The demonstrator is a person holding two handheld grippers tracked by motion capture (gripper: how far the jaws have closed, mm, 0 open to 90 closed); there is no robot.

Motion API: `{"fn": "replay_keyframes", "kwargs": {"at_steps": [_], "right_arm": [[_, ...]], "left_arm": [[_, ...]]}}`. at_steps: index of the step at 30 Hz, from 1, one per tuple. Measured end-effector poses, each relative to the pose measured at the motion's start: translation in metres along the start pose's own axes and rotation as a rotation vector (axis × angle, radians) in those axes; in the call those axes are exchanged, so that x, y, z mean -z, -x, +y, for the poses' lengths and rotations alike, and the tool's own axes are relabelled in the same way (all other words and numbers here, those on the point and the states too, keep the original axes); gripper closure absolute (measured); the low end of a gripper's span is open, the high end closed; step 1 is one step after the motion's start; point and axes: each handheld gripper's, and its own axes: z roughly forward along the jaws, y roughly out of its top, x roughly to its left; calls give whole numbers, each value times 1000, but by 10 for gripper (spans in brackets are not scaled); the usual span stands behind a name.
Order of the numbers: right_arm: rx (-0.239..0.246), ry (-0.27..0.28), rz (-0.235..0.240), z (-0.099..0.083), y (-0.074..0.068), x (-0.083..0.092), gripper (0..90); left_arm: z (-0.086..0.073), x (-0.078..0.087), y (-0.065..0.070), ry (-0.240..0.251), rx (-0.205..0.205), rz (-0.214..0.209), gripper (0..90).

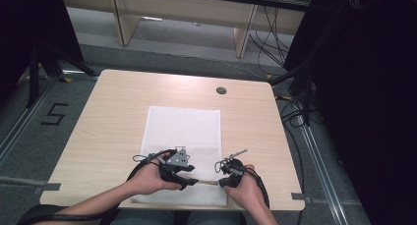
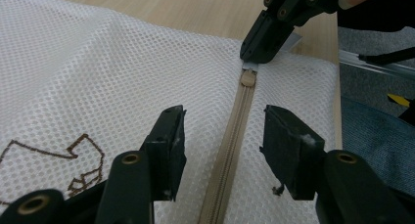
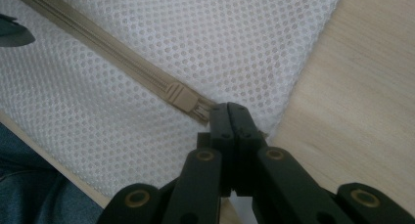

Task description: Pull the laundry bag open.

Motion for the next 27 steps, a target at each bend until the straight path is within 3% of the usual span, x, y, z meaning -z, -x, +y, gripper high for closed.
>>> {"fn": "replay_keyframes", "kwargs": {"at_steps": [1, 5, 7, 14, 15, 18, 27], "right_arm": [[34, 16, 6, 0, 1, -1, 900], [39, 13, -4, 1, 0, -1, 900], [12, -3, 0, 0, -3, 0, 900], [41, 11, -5, 0, -1, -1, 900], [24, 5, -8, 0, -2, 0, 900], [15, 5, -7, 0, -2, -1, 900], [9, 4, -8, -1, -1, 0, 900]], "left_arm": [[0, -1, 1, -5, 4, -2, 498], [0, -4, 1, -10, -1, -8, 496], [1, -4, 2, -9, -6, -5, 495], [4, -8, 3, -10, -2, -6, 493], [5, -9, 2, -13, -20, -9, 493], [6, -13, 5, -13, -1, -22, 497], [12, -22, 7, -27, -38, -32, 520]]}}
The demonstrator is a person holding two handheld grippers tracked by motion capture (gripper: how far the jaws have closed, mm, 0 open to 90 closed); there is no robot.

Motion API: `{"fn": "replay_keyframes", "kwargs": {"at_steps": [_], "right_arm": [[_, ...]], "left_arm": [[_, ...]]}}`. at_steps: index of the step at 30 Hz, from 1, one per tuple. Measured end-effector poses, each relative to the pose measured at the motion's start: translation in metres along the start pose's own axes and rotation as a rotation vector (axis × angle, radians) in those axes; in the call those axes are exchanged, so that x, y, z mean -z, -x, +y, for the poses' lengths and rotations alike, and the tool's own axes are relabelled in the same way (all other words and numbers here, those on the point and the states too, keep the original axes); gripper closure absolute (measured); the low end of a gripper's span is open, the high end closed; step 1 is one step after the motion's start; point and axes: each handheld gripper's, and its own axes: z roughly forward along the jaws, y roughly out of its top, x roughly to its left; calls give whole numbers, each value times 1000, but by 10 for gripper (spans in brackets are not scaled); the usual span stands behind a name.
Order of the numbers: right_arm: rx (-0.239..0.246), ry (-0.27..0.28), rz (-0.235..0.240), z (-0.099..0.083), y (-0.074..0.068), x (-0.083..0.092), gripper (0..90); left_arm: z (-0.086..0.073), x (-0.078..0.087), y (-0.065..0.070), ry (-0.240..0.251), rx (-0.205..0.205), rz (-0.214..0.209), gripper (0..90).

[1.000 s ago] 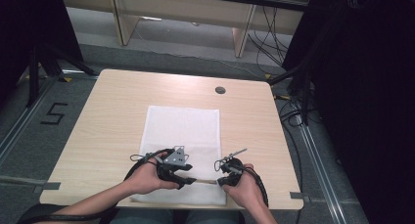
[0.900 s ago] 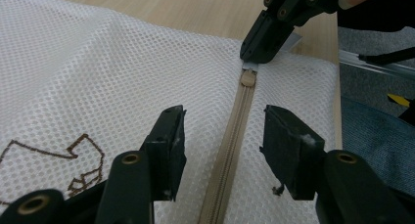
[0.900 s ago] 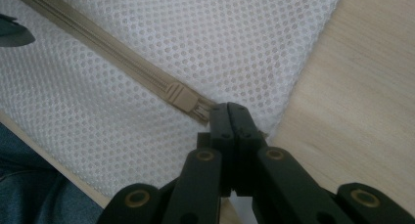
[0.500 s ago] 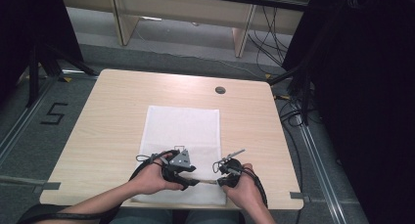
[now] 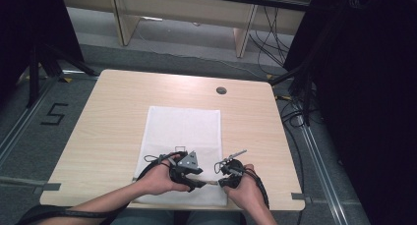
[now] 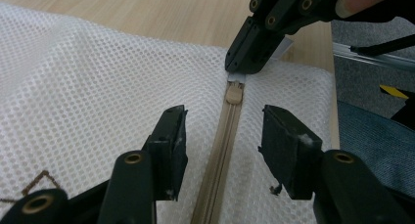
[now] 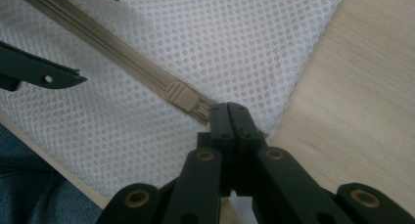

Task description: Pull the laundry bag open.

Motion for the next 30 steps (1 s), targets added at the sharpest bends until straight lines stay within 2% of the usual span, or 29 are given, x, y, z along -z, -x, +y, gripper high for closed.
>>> {"fn": "replay_keyframes", "kwargs": {"at_steps": [5, 6, 8, 9, 10, 13, 14, 15, 16, 17, 19, 20, 21, 22, 24, 25, 27, 30], "right_arm": [[7, 5, 16, 0, 0, 0, 900], [28, 18, 13, 0, 2, -1, 900], [2, 1, 15, 0, 0, 0, 900], [22, 7, 11, 0, 2, -1, 900], [7, -2, 8, 1, 1, 0, 900], [3, -9, 10, 2, 1, -1, 900], [35, -1, 18, 3, 3, -1, 900], [17, -6, 25, 3, 2, -1, 900], [-27, -30, 28, 3, 0, 0, 900], [9, -20, 17, 3, 3, 0, 900], [23, -12, 35, 3, 4, -1, 900], [11, -23, 31, 4, 3, -1, 900], [38, -16, 28, 5, 5, -2, 900], [13, -27, 22, 5, 4, -1, 900], [16, -30, 22, 5, 4, -1, 900], [38, -17, 34, 5, 5, -1, 900], [15, -32, 39, 5, 5, -1, 900], [25, -27, 45, 6, 7, -1, 900]], "left_arm": [[1, -5, 2, 6, -8, -7, 545], [1, -6, 1, 7, -8, -9, 548], [1, -7, 2, 8, -9, -3, 559], [2, -8, 2, 6, -15, -2, 566], [2, -9, 2, 6, -20, -1, 571], [4, -12, 5, -4, -27, -11, 574], [4, -13, 5, -4, -24, -19, 580], [4, -15, 6, -5, -27, -20, 587], [4, -16, 6, -11, -26, -19, 595], [4, -17, 6, -11, -24, -24, 607], [4, -20, 6, -9, -5, -26, 611], [4, -21, 6, -7, 7, -32, 611], [5, -23, 5, -5, 13, -32, 615], [6, -24, 5, -2, 11, -37, 619], [7, -26, 5, -2, 12, -37, 630], [7, -27, 5, -4, 6, -38, 633], [6, -29, 4, -5, 13, -41, 644], [6, -32, 5, -3, 19, -45, 649]]}}
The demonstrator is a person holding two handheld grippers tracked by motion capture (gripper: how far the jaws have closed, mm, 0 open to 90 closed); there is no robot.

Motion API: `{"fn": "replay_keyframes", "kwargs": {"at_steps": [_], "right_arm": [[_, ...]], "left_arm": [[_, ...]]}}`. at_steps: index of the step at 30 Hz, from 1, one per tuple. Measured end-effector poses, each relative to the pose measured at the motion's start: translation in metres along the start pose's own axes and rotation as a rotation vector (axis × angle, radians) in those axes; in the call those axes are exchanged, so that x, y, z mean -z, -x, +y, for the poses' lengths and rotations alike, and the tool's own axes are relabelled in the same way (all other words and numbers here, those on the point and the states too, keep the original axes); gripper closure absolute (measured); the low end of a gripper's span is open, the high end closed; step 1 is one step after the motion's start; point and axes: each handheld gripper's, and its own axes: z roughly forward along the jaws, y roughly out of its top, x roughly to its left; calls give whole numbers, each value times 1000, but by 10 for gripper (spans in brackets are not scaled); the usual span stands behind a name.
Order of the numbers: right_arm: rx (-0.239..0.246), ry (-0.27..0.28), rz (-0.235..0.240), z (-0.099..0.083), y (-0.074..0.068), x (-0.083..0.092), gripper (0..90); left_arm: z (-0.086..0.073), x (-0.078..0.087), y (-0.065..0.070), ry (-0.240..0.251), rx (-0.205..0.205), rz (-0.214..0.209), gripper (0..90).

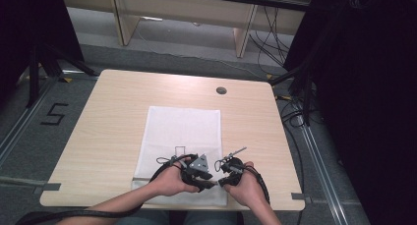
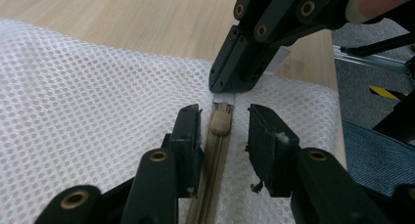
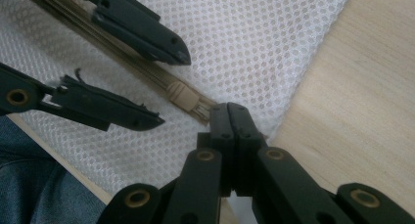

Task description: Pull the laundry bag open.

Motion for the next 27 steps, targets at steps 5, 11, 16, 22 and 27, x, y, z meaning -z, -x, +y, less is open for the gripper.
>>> {"fn": "replay_keyframes", "kwargs": {"at_steps": [5, 11, 16, 22, 27], "right_arm": [[6, 7, -3, 0, 0, 0, 900], [1, 3, 1, 0, 0, 0, 900], [-24, -6, -8, 0, -1, 1, 900], [-6, 9, -1, 0, 0, 0, 900], [-38, -7, 3, 0, -3, 0, 900]], "left_arm": [[1, -5, -1, 1, -16, -2, 675], [1, -8, -1, -2, -32, 3, 719], [3, -8, 1, 14, -28, 2, 733], [2, -11, 2, -2, -40, -1, 748], [2, -12, 3, -1, -28, 5, 784]]}}
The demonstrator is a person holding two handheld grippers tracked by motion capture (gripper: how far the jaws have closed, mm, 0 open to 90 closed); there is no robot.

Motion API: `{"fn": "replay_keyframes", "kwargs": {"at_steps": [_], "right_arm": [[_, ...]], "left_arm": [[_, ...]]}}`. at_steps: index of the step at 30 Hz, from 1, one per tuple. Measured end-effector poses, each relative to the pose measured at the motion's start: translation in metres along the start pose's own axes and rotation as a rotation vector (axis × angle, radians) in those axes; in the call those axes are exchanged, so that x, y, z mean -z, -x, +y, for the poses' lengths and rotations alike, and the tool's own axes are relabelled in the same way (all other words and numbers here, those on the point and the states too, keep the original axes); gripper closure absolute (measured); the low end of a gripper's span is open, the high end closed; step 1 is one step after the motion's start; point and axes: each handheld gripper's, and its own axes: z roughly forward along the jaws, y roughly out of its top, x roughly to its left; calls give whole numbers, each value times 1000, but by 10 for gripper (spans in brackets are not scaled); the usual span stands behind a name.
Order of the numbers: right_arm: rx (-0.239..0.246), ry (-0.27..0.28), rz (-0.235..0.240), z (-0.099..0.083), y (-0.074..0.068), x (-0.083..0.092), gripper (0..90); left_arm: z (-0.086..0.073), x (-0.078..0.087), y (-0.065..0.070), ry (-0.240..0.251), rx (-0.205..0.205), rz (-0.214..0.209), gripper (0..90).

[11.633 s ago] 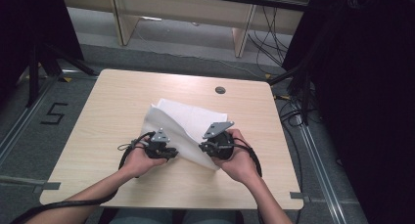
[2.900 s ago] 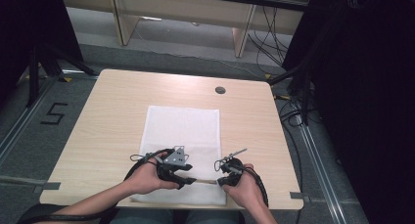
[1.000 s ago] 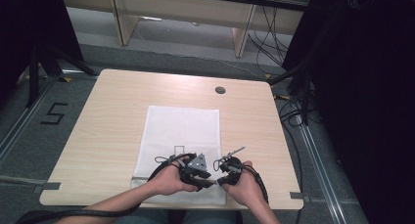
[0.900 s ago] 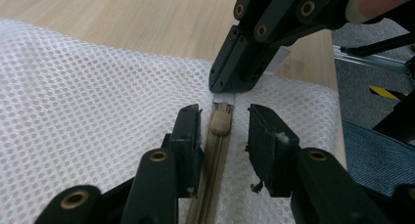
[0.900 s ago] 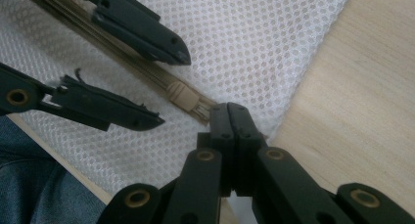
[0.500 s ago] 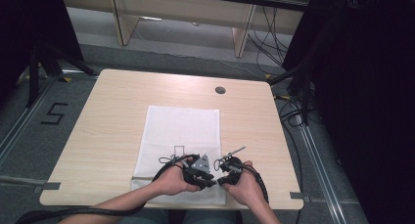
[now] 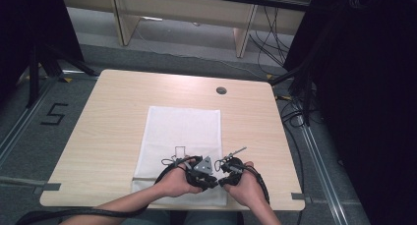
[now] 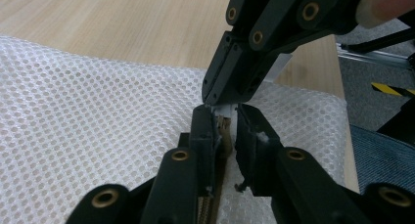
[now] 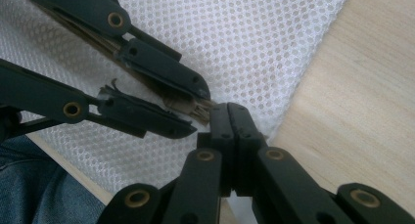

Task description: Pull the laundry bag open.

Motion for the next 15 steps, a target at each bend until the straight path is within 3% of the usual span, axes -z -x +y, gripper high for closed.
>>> {"fn": "replay_keyframes", "kwargs": {"at_steps": [1, 2, 3, 6, 7, 8, 13, 15], "right_arm": [[37, 10, -5, 0, 3, 0, 900], [37, 10, -4, 0, 3, 0, 900], [10, 7, -2, 0, 1, 0, 900], [16, 6, -7, 0, 2, 0, 900], [17, 6, -8, 0, 2, 0, 900], [17, 5, -7, 0, 2, 0, 900], [34, 6, -4, 1, 3, 0, 900], [3, -15, -10, 1, 0, 0, 900]], "left_arm": [[0, 0, 0, 0, -1, 3, 803], [0, 0, -1, -1, -6, 4, 811], [0, 0, 0, -1, 14, 5, 814], [1, 1, 0, -11, -2, 15, 817], [1, 1, 1, -8, 23, 16, 818], [2, 1, 1, -12, 9, 19, 819], [3, 3, 1, -16, 20, 14, 819], [3, 4, 0, -14, 3, 12, 819]]}}
